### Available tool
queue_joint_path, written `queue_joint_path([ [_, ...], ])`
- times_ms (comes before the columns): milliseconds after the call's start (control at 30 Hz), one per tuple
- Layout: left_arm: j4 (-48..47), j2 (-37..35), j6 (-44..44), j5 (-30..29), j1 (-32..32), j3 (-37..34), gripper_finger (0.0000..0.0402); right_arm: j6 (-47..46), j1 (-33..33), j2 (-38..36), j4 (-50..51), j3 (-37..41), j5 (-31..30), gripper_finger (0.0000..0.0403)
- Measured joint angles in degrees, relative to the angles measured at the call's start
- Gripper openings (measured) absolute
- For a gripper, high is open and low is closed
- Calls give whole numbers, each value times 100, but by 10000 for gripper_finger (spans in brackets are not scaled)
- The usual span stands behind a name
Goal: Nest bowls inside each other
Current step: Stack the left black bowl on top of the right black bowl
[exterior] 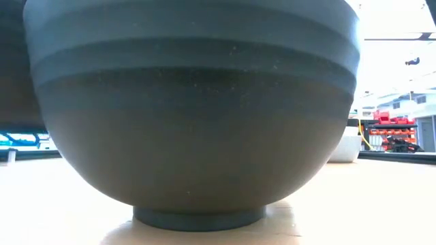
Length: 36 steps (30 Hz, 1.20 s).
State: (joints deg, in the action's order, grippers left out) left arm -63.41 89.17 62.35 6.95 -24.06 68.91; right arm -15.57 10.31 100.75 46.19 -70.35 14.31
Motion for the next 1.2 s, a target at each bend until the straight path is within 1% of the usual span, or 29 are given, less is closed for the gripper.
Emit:
queue_joint_path([
  [100,-460,0,-4,-62,27,346,12,33,79,0,30,0,-85,64],
  [167,-597,0,-7,-129,27,570,12,72,161,0,64,0,-119,64],
  [300,-460,1,-4,-337,54,942,12,121,317,0,109,0,-140,64],
  [433,-216,96,-7,-377,108,1174,12,202,350,0,347,7,-256,64],
  [600,-30,502,-288,-281,108,1476,12,227,145,-2,461,212,-384,64],
  [867,-49,1160,-842,-203,250,2259,12,169,40,-84,526,249,-606,64],
  [1033,-117,1481,-1130,-131,340,2727,12,160,39,-391,601,249,-771,64],
  [1200,-147,1839,-1294,33,339,2983,12,57,29,-900,610,249,-851,64],
])
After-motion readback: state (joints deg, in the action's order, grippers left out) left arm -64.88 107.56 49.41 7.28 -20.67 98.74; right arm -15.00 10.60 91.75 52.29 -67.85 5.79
